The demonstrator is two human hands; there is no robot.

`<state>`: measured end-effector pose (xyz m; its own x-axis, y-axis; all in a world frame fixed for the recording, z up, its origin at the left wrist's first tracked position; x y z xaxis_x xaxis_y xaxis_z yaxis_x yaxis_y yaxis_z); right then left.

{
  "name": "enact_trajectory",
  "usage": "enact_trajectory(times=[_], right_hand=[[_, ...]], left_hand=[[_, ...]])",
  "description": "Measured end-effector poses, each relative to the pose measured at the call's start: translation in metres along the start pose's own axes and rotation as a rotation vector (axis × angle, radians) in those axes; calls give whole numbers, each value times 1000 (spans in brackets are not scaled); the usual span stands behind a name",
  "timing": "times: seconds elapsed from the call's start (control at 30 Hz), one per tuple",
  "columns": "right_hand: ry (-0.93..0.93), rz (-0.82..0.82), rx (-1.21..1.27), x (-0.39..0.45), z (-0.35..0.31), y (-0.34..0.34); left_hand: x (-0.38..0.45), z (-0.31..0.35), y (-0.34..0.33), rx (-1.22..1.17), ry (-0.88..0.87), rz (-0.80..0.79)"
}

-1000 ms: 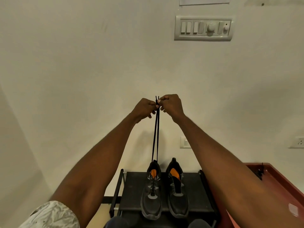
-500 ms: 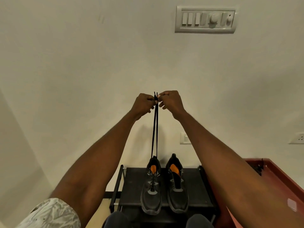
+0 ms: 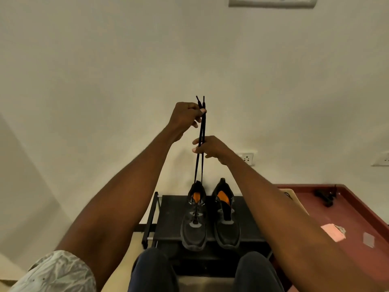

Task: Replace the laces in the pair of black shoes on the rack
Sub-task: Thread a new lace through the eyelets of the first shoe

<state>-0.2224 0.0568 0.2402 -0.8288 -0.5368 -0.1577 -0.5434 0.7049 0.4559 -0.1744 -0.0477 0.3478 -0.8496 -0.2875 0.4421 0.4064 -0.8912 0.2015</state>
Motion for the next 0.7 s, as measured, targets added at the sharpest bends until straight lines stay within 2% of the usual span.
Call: enact_trajectory(times=[0.1, 0.2, 0.3, 0.33, 0.4, 0.47, 0.57, 0.63, 0.7], right_hand=[[-43, -7, 54, 6, 34, -20], [-61, -26, 132, 9, 58, -34], [-93, 2, 191, 18, 74, -41], [-131, 10, 194, 21, 81, -43], [-206, 21, 176, 29, 92, -47], [-259, 15, 147, 35, 98, -51], [-328, -25, 136, 47, 108, -61], [-365, -41, 168, 54, 113, -66], [-368, -25, 227, 63, 118, -67]], left_hand=[[-7, -12, 4, -97, 35, 36], [-14, -44, 21, -133, 117, 158], [-32, -106, 42, -142, 355, 358], [-43, -133, 42, -107, 463, 371], [-67, -183, 32, 18, 661, 234], [-91, -225, 11, 142, 787, -28], [-123, -264, -24, 258, 795, -397], [-133, -276, -40, 212, 716, -441], [-136, -284, -50, 109, 687, -368]])
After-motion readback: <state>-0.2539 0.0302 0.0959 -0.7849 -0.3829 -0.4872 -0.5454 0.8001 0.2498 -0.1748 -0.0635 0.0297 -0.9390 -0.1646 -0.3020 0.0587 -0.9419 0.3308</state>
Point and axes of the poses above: each hand's wrist, its own x-axis towards the middle knuckle, its own y-axis out of the back of the hand, z = x × y, the point moved 8 cm from there along x, towards the middle knuckle, and after that the axes turned 6 degrees about -y, right-handed, at the moved point
